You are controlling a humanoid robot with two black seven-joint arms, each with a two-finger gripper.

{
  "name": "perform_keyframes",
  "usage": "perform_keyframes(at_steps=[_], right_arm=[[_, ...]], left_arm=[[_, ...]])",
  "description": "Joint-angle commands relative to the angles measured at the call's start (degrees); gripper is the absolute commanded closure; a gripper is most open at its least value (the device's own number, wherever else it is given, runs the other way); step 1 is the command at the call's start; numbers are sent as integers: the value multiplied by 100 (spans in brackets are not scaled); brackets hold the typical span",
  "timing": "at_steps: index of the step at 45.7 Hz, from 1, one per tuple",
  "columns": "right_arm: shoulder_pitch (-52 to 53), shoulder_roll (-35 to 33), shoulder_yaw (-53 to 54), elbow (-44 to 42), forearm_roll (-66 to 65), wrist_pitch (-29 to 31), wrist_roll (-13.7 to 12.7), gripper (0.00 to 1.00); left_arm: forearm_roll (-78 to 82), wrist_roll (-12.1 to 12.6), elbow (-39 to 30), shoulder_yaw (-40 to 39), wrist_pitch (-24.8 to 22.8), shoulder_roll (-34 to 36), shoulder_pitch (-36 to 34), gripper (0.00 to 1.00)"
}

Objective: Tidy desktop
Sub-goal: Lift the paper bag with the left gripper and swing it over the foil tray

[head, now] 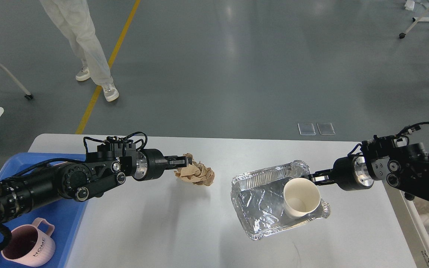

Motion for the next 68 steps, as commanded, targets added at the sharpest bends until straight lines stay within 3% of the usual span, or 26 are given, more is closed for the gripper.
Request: perform_keyframes(at_steps=[1,14,27,42,68], right_arm=[[0,17,2,-8,0,-7,0,100],[0,35,2,-8,0,-7,0,100],[9,44,2,-8,0,-7,0,100],[9,44,19,-8,0,-7,0,100],[27,97,28,-17,9,-7,0,100]], left_arm=[[-35,43,-876,206,3,714,-385,100],[-18,17,-1597,541,-102,1681,-904,100],[-17,8,-2397,541,-1121,2638,-1563,100],[-70,-1,-3188,550,-1667,3711,-2433,100],[-307,-150,-3602,541,-2370,4740,-3813,100]])
